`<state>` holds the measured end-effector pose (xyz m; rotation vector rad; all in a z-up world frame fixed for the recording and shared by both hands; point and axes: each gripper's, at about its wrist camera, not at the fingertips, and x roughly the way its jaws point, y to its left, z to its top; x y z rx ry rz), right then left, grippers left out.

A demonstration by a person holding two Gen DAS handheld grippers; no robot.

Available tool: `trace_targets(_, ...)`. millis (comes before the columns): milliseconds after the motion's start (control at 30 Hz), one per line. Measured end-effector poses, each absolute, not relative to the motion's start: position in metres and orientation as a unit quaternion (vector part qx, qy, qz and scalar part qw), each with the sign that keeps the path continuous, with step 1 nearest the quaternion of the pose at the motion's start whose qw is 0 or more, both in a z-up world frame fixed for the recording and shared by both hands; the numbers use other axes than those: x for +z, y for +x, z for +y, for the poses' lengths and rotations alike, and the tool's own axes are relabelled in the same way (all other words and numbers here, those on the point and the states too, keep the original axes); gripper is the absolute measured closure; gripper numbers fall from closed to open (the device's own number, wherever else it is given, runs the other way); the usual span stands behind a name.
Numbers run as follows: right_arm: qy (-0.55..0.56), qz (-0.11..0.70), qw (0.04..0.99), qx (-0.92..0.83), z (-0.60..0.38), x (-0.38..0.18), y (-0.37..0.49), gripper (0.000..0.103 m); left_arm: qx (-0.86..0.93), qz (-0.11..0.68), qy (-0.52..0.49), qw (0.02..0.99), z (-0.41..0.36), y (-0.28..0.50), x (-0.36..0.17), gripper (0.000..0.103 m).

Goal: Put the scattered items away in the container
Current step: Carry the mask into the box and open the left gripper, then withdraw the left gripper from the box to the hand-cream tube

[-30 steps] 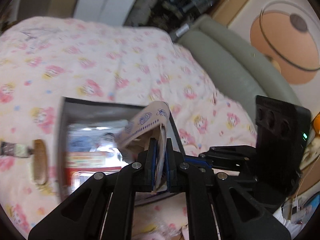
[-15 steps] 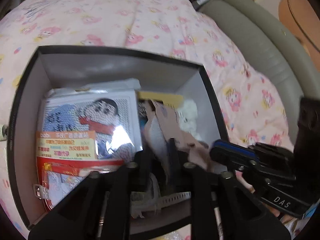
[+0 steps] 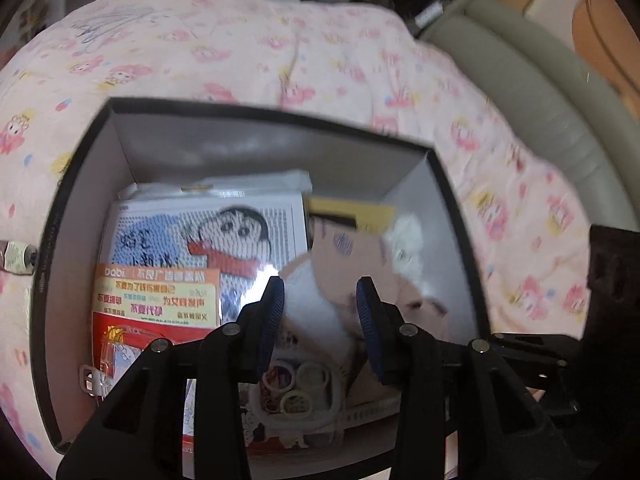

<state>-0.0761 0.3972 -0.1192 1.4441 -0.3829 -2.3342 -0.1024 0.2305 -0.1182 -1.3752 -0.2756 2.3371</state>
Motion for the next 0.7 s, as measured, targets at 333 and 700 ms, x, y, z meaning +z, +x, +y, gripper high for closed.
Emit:
trace_targets(333,0.578,-0.122,0.155,-0.792,0.396,-0.150,-0.088,0.093,0.804,-0.030,-0.558,0.201,0.251,-0.103,-0.141,0.089)
trace_targets(700,0.575,-0.120,0.134,-0.798,0.401,-0.150,-0.077,0.092,0.790,-0.056,-0.568,0.226,0.246,-0.108,-0.144,0.089)
